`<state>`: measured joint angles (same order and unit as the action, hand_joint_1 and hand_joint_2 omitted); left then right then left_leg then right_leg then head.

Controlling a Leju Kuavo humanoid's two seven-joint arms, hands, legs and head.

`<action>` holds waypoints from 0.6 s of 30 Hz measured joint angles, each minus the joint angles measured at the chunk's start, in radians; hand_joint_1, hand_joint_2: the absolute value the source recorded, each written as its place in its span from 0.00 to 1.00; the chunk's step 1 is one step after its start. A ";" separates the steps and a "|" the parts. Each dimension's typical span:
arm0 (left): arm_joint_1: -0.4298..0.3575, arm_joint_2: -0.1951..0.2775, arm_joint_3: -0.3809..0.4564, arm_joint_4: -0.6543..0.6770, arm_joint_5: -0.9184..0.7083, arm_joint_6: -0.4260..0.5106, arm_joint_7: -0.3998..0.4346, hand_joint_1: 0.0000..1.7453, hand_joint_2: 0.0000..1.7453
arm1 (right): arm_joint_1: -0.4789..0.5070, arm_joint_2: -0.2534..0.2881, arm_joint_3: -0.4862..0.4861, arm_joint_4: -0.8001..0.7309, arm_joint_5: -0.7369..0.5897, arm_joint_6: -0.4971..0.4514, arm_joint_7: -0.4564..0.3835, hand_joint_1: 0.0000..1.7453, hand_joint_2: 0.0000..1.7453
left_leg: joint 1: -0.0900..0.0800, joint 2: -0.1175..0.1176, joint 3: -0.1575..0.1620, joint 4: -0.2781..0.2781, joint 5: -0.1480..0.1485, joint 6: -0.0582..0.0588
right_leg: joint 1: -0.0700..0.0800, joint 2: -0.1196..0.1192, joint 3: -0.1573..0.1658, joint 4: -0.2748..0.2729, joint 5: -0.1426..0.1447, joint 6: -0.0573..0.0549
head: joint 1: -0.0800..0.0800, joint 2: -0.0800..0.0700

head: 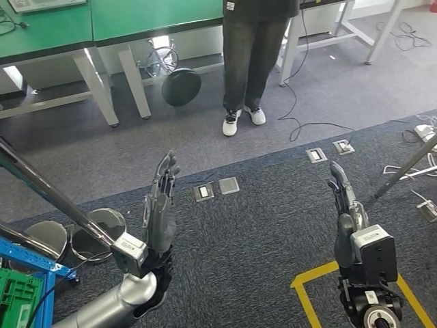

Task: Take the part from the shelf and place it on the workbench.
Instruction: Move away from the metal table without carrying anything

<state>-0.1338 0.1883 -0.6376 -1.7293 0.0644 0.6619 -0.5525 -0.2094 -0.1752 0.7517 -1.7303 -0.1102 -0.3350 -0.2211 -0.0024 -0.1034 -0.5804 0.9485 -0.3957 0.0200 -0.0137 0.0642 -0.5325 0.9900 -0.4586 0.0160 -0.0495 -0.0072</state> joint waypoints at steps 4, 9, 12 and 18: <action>-0.005 0.000 0.000 -0.001 0.008 -0.001 0.004 0.00 0.00 | -0.001 -0.001 0.003 -0.012 0.009 -0.017 0.008 0.00 0.00 | 0.004 -0.027 -0.019 0.000 0.011 -0.025 | -0.001 -0.012 0.025 -0.045 0.005 -0.007 | 0.001 0.000; -0.011 0.001 -0.001 -0.002 0.010 -0.001 0.004 0.00 0.00 | 0.001 -0.002 0.005 -0.018 0.010 -0.021 0.011 0.00 0.00 | 0.008 0.089 -0.140 0.245 -0.111 -0.052 | -0.001 -0.077 0.028 -0.061 0.017 -0.022 | -0.018 0.000; -0.010 0.001 -0.001 -0.002 0.010 -0.001 0.004 0.00 0.00 | 0.003 -0.002 0.007 -0.019 0.010 -0.021 0.012 0.00 0.00 | 0.015 0.101 -0.146 0.263 -0.094 -0.060 | -0.001 -0.116 0.025 -0.059 0.015 -0.021 | -0.020 0.000; -0.015 -0.002 -0.002 -0.002 0.036 0.000 -0.001 0.00 0.00 | 0.005 -0.004 0.009 -0.030 0.017 -0.034 0.030 0.00 0.00 | 0.003 0.154 -0.005 -0.002 -0.004 -0.031 | 0.009 -0.172 0.028 -0.052 0.002 0.004 | -0.020 0.000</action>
<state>-0.1484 0.1867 -0.6394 -1.7308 0.1008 0.6616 -0.5536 -0.2044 -0.1789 0.7610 -1.7598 -0.0930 -0.3686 -0.1913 0.0006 0.0507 -0.5852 0.9464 -0.4001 -0.0111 -0.0044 -0.1077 -0.5046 0.9385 -0.4562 0.0203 -0.0691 -0.0071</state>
